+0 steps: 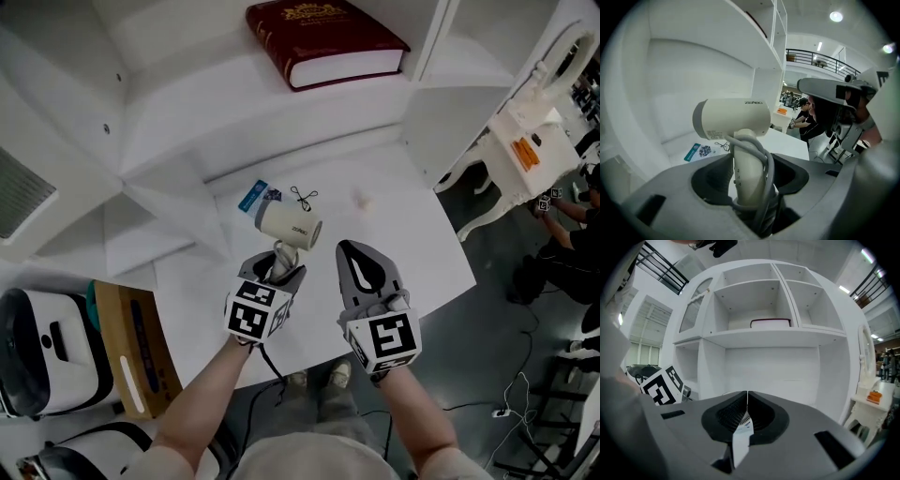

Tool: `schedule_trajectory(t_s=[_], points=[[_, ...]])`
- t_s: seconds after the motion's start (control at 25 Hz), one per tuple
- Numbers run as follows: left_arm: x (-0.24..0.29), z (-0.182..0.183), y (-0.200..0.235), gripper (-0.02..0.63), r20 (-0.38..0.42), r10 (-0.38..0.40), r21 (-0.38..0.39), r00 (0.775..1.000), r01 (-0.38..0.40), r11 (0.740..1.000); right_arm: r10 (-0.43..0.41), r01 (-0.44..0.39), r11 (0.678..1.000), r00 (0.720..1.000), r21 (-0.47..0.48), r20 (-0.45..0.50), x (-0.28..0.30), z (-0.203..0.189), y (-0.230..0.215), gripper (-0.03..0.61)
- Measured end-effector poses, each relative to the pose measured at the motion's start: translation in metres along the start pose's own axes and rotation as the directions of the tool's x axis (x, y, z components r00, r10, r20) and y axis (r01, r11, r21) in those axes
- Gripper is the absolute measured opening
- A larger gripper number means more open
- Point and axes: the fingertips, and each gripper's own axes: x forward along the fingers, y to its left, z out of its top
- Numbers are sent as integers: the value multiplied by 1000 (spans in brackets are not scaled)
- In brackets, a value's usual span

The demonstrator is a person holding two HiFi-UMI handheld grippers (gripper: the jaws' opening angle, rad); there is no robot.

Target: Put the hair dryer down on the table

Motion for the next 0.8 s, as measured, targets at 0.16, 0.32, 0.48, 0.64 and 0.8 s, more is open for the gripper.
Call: schedule_trajectory(t_s=[0.16,0.32,0.48,0.64,0.8], points=[[31,-26,4,239,-75,-26,-18,997,25,1000,-21,23,999,999,40,-41,14,-29,-9,21],[57,-50,11,239,-126,-45,-53,991,39,998,-30,36,996,996,76,-88,30,-63,-17,21],[78,-70,14,239,-145,-97,-78,985,86,993,-21,35,994,991,108,-129,39,-91,-17,21],[95,-94,17,239,-199,-112,-91,973,96,991,-1,21,992,987,123,-161,37,-109,-10,21],[111,-116,18,241,-265,-128,-124,956,98,987,-2,28,989,984,142,-178,37,-119,-8,21]])
